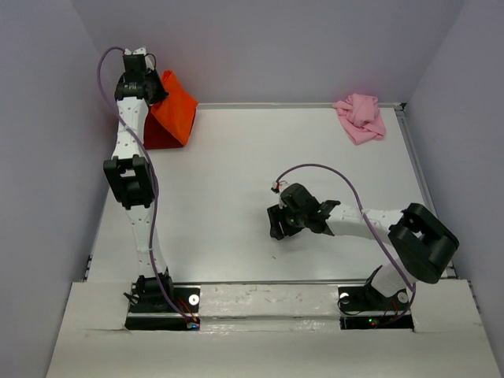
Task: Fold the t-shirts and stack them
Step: Put the neatly folded tshirt into the corner of the board with the left arm
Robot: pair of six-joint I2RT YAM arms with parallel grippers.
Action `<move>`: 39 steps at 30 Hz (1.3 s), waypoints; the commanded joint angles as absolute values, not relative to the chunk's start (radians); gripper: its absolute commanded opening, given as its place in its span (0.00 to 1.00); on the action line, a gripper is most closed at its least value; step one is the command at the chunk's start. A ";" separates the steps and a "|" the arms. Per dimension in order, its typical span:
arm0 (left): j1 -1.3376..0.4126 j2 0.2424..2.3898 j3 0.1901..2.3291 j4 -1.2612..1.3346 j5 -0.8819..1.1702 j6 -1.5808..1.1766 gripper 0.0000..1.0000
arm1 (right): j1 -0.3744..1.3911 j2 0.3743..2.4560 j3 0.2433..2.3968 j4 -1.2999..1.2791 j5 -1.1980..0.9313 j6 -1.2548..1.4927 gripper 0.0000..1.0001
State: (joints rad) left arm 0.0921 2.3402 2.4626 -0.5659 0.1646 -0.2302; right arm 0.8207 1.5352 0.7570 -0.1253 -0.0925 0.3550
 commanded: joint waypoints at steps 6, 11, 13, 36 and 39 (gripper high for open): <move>0.117 2.279 2.450 -0.523 0.181 -0.229 0.00 | 0.834 1.398 0.811 -0.150 0.054 0.322 0.62; 0.135 2.295 2.444 -0.519 0.183 -0.230 0.00 | 0.834 1.324 0.816 -0.110 0.115 0.307 0.62; 0.140 2.310 2.438 -0.518 0.189 -0.230 0.00 | 0.834 1.312 0.831 -0.107 0.129 0.301 0.62; 0.233 2.497 2.468 -0.543 0.091 -0.196 0.00 | 0.834 1.344 0.827 -0.103 0.061 0.291 0.63; 0.256 2.510 2.453 -0.540 0.091 -0.202 0.00 | 0.834 1.361 0.834 -0.101 0.058 0.290 0.63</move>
State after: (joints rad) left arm 0.2302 2.5168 2.4374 -0.5655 0.1040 -0.2169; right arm 0.8265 1.3472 0.8215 -0.1478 0.0704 0.3027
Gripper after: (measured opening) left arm 0.107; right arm 0.626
